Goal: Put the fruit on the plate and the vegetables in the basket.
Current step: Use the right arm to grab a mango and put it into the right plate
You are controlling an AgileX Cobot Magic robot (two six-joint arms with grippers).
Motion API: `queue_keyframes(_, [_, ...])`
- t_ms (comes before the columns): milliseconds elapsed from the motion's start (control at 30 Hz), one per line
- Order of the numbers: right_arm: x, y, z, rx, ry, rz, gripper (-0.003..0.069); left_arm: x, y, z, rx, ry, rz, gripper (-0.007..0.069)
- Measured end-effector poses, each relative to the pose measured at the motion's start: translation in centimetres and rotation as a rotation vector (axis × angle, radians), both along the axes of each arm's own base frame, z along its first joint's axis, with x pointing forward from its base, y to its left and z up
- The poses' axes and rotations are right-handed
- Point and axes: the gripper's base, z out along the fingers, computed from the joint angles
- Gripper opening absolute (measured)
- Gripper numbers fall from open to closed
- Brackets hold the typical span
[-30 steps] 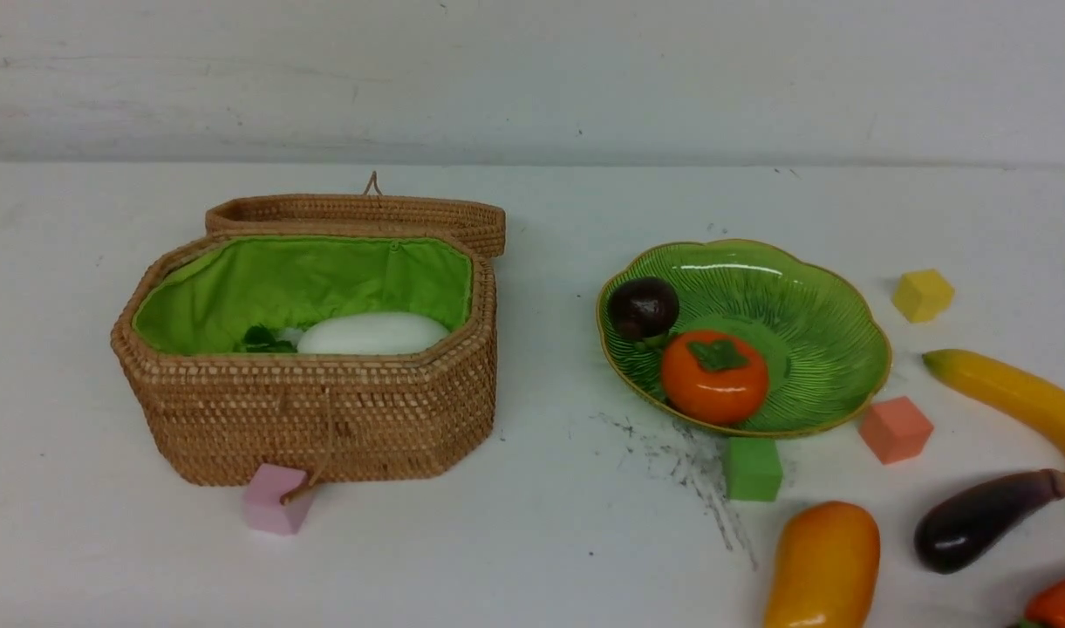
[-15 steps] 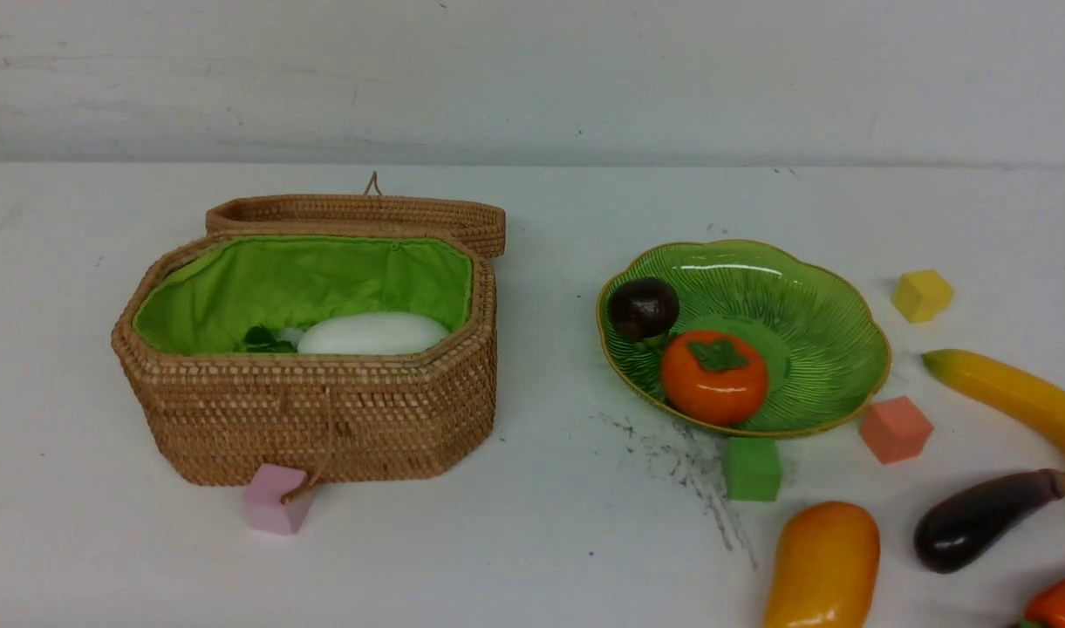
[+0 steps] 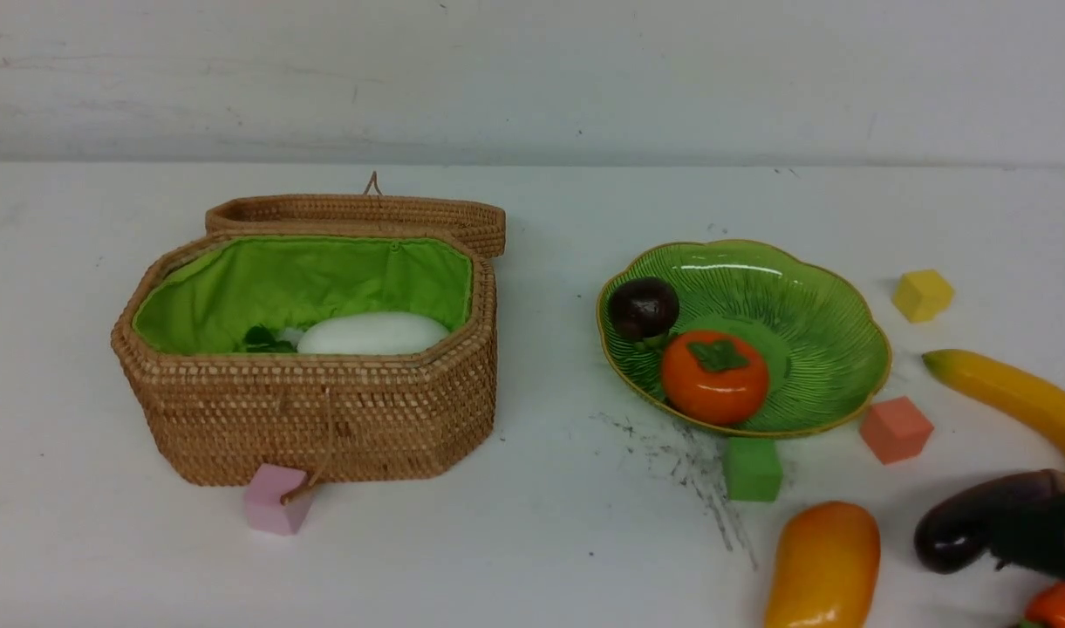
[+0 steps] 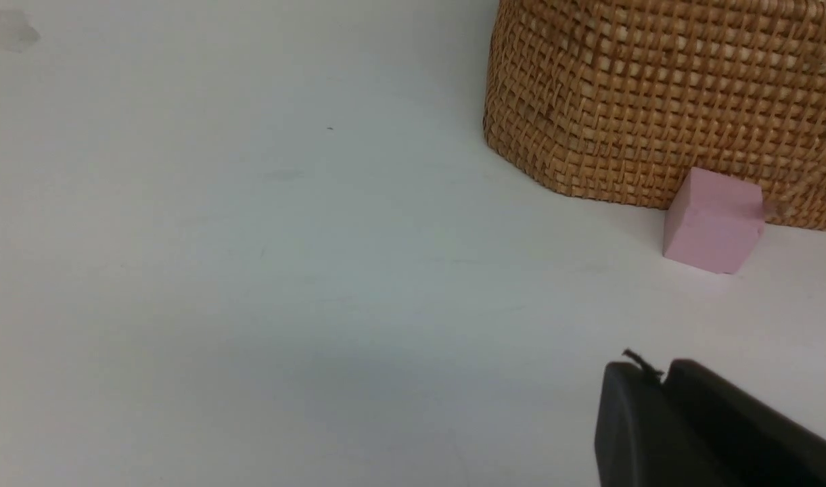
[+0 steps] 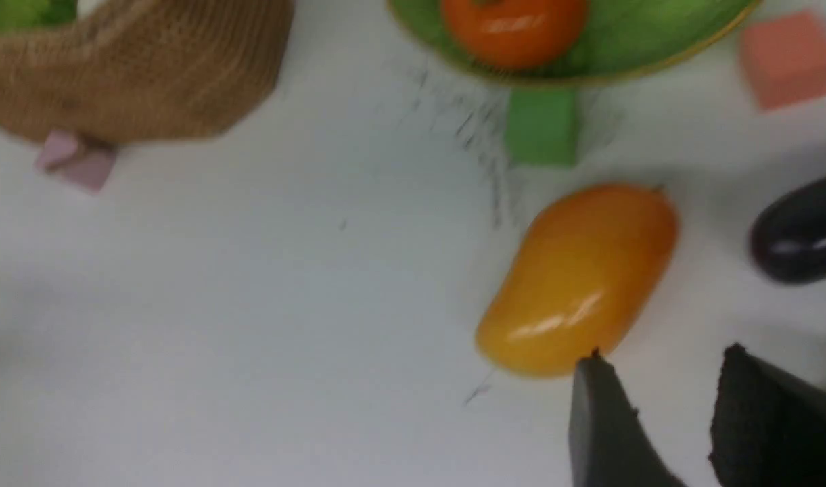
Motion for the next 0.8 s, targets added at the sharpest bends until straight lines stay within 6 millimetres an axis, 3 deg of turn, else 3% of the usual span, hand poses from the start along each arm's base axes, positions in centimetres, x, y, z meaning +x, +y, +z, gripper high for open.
queue_keyframes(67, [1.3,0.9,-1.8,0.020,0.158,0.054,0.0345,0.0,0.0,0.0,0.000,0.000,0.000,0.0054])
queue_keyframes(100, [1.2,0.9,-1.8,0.020,0.161,0.058,0.0345,0.0,0.0,0.0,0.000,0.000,0.000,0.0054])
queue_keyframes(133, [1.8,1.3,-2.7,0.016,0.233,0.083,0.0397,0.0,0.0,0.0,0.000,0.000,0.000,0.0055])
queue_keyframes(433, [3.8,3.7,-5.3,0.000,0.365,0.091,0.0669,0.0,0.0,0.0,0.001,0.000,0.000,0.0070])
queue_keyframes(567, [4.7,4.2,-6.1,-0.052,0.423,0.051,0.0678,0.0,0.0,0.0,0.002,0.000,0.000,0.0071])
queue_keyframes(800, [8.6,4.3,-7.2,-0.046,0.472,-0.230,0.0650,0.0,0.0,0.0,0.003,0.000,0.000,0.0078])
